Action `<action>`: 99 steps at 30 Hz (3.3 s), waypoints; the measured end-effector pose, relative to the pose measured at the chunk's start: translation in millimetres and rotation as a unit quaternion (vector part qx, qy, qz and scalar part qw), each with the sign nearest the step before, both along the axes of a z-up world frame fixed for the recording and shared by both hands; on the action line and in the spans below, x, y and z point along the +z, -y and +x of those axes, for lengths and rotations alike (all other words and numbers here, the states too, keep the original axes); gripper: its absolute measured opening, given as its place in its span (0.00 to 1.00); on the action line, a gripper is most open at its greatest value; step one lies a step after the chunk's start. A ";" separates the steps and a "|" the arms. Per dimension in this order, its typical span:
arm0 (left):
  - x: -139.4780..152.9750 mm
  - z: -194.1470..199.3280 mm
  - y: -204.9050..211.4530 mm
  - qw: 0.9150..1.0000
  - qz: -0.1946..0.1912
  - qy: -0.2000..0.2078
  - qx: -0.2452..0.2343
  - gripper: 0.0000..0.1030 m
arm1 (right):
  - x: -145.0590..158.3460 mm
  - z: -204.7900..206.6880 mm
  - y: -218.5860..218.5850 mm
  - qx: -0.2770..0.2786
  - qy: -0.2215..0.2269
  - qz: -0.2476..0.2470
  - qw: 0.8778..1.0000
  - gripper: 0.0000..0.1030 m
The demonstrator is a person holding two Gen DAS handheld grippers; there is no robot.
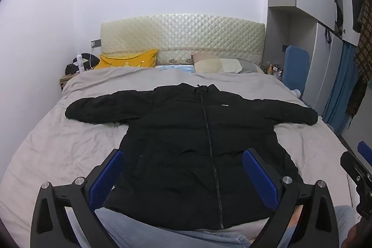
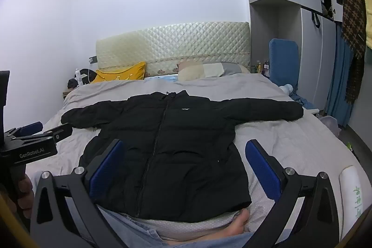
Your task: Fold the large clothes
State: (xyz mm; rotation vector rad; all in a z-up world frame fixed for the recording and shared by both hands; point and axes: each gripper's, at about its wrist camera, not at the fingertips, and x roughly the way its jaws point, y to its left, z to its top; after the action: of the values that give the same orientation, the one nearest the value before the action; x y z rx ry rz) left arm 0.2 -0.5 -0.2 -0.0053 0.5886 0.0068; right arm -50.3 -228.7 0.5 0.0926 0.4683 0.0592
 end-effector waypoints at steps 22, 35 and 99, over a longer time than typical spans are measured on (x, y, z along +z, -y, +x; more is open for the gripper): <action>6.4 -5.3 -10.5 1.000 -0.018 -0.010 -0.008 1.00 | 9.5 -5.8 -3.5 0.006 0.003 0.000 1.000 1.00; 4.0 -23.5 -24.1 0.999 -0.035 -0.004 -0.011 1.00 | 20.5 -32.9 -16.1 0.007 0.013 -0.010 1.000 1.00; 6.6 0.9 -59.1 0.999 -0.036 -0.002 -0.005 1.00 | 25.5 5.4 -48.6 0.016 -0.002 -0.018 1.000 1.00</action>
State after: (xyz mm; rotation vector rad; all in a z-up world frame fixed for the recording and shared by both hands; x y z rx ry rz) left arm 1.1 58.6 6.3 -0.0728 0.5920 -0.0251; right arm -44.8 -180.1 26.0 0.0507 0.4745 0.0819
